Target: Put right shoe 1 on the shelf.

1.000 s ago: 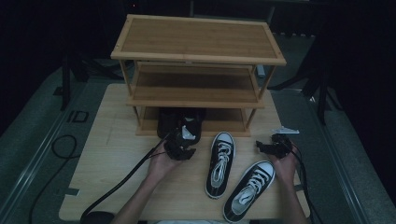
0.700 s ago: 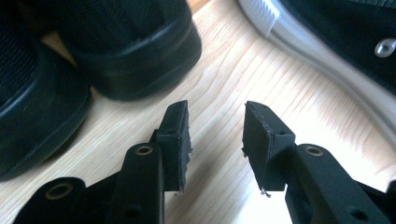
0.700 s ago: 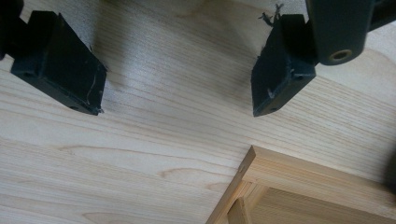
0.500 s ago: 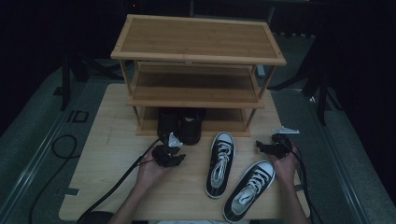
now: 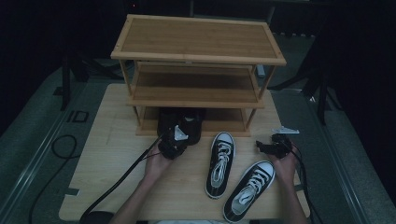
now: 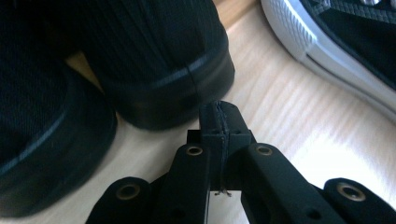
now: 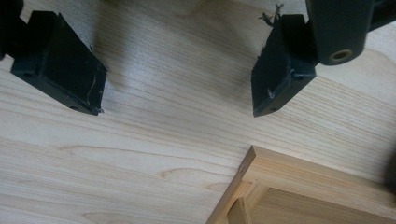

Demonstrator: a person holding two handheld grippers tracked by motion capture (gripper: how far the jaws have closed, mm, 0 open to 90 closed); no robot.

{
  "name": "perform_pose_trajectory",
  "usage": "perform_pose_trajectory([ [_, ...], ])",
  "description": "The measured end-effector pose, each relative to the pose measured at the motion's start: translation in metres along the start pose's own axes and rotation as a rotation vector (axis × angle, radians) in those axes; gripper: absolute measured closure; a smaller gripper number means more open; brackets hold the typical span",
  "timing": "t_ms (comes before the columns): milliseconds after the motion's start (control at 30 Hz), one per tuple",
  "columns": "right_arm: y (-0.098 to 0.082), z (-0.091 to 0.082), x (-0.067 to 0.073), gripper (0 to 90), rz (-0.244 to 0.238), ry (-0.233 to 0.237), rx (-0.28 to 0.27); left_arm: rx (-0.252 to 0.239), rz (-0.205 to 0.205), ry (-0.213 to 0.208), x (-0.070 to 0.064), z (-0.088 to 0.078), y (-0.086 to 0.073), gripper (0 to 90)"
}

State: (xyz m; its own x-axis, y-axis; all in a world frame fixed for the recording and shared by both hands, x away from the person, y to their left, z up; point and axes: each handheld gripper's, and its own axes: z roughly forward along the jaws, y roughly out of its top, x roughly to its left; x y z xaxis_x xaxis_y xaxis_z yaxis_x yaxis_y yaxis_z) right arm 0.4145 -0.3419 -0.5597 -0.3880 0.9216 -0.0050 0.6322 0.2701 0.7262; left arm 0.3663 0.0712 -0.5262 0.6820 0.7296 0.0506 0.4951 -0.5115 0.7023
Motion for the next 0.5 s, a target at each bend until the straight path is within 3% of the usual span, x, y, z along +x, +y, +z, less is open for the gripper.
perform_pose_trajectory([
  [133, 0.000, 0.000, 0.000, 17.9, 0.000, 0.000, 0.000, -0.029, -0.017, -0.009, 0.000, 0.002, 0.005, 90.0],
  [233, 0.000, 0.000, 0.000, 17.9, 0.000, 0.000, 0.000, -0.025, 0.005, 0.004, -0.004, 0.004, 0.009, 90.0],
  [500, 0.000, 0.000, 0.000, 17.9, -0.001, -0.001, 0.000, -0.030, -0.039, 0.009, 0.001, 0.010, 0.013, 90.0],
])
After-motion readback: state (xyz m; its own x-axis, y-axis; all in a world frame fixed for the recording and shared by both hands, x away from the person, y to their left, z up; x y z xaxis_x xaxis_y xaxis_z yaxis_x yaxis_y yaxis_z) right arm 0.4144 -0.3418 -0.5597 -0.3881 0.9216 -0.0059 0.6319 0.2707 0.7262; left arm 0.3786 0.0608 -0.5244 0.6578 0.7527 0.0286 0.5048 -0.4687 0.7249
